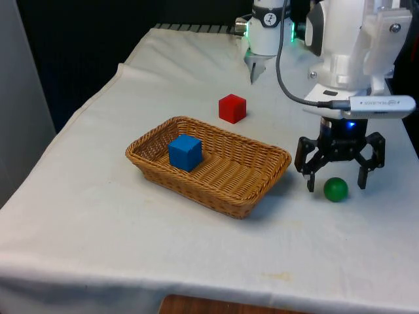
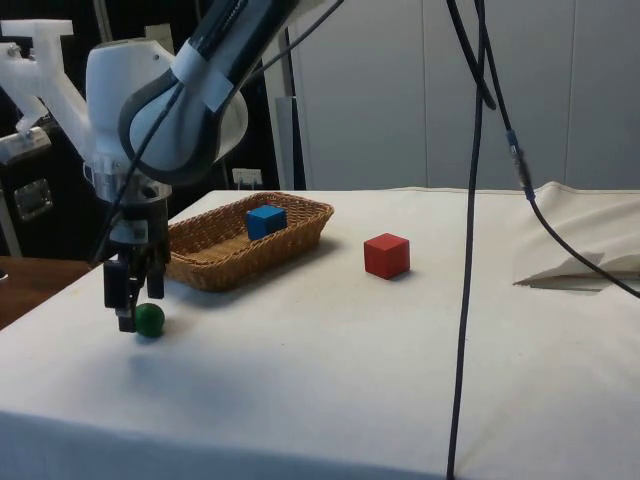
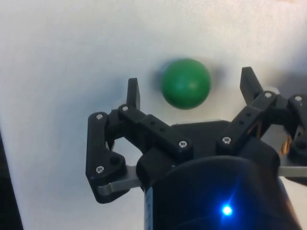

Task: Place all non-red objects into the basket.

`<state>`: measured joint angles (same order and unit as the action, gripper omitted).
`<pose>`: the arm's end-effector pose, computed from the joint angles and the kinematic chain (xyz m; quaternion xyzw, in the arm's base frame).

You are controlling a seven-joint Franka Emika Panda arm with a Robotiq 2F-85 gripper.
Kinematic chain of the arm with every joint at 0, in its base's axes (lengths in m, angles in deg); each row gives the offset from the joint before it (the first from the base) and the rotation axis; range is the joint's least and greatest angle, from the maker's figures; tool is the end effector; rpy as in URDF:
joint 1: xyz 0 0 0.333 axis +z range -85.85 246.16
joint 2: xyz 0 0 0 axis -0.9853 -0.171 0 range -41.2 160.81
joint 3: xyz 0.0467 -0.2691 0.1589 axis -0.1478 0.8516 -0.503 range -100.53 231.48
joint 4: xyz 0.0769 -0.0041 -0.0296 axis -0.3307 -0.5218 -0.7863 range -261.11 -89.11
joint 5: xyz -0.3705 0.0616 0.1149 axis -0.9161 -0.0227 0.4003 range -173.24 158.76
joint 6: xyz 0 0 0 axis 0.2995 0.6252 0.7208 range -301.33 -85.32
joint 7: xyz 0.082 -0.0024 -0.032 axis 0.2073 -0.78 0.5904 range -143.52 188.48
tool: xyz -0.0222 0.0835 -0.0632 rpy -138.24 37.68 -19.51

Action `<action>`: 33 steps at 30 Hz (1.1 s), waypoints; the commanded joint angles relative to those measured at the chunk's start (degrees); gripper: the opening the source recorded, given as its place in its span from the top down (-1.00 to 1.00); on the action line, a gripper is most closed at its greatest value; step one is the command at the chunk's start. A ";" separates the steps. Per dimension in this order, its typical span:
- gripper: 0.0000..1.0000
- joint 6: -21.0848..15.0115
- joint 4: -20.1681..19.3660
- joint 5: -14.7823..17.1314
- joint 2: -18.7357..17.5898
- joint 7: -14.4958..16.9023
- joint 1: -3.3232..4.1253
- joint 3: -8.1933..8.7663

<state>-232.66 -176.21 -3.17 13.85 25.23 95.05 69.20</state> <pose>0.6962 0.1434 0.1779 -0.9911 -0.1048 -0.0818 0.0056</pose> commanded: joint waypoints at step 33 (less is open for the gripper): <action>1.00 0.29 0.06 0.29 -0.06 1.60 -0.46 -0.34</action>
<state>-232.66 -175.98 -3.17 13.22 26.49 94.82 69.20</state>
